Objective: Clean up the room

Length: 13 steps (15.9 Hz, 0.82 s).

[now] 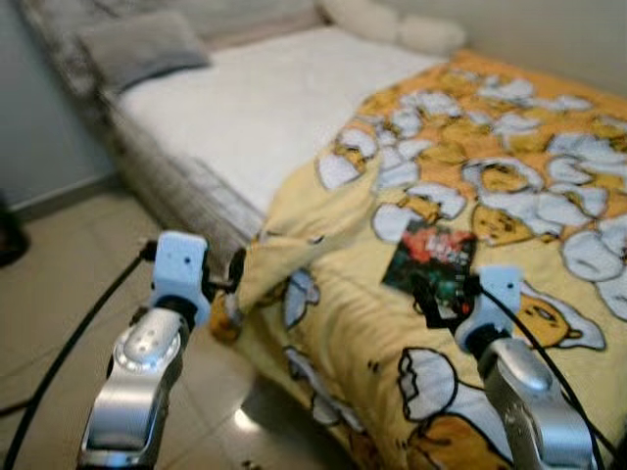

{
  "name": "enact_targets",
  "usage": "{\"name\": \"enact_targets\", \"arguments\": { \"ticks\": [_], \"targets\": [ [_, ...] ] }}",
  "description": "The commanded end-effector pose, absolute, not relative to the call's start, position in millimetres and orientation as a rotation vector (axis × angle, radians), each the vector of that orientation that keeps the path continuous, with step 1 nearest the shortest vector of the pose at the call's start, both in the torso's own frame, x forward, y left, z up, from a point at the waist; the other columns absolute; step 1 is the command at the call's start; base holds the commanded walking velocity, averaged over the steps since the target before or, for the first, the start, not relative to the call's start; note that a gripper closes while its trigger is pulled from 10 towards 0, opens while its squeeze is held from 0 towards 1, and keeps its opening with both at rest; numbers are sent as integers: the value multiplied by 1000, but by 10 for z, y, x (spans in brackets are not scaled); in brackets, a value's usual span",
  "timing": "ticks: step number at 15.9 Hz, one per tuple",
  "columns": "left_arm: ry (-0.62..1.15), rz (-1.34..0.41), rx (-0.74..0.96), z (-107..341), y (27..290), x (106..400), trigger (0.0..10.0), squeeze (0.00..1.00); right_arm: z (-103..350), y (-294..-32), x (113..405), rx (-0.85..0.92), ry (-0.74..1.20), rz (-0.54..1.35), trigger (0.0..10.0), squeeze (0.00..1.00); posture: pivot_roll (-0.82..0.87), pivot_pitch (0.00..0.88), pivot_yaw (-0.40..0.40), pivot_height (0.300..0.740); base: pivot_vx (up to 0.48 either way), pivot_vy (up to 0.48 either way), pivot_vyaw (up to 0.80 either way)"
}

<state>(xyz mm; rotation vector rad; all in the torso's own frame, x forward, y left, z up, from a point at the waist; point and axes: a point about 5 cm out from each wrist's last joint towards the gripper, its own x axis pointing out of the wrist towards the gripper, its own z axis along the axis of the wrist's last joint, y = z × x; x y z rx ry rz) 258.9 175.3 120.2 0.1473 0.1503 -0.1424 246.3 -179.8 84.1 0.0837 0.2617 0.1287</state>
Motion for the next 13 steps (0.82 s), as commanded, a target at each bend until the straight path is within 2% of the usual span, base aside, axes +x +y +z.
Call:
{"name": "enact_targets", "arguments": {
  "ticks": [1, 6, 8, 9, 11, 13],
  "targets": [
    [147, -162, 150, 1227, 1735, 2620, 10000, 820, 855, -1809, 2501, 86, 266, 115, 10000, 0, -58, 0, 9, 740, 0, 0, 0],
    [149, -182, 164, 1222, 1727, 2649, 10000, 827, 846, -1747, 2584, 98, 273, 117, 10000, 0, -43, 0, -3, 740, 0, 0, 0],
    [155, -249, 182, 1213, 1674, 2640, 10000, 827, 806, -1783, 2659, 120, 301, 62, 10000, 0, -41, 0, -1, 740, 0, 0, 0],
    [154, -296, 188, 1216, 1642, 2641, 10000, 824, 780, -1798, 2709, 142, 321, 36, 10000, 1000, -42, 0, 3, 740, 0, 0, 0],
    [166, -440, 163, 1230, 1540, 2665, 10000, 820, 690, -1885, 2854, 258, 349, -48, 10000, 1000, -47, 0, 19, 740, 0, 0, 0],
    [182, -700, 108, 1272, 1345, 2691, 10000, 820, 591, -1982, 3033, 410, 377, -96, 10000, 1000, -71, 0, 51, 740, 0, 0, 0]
  ]
}}
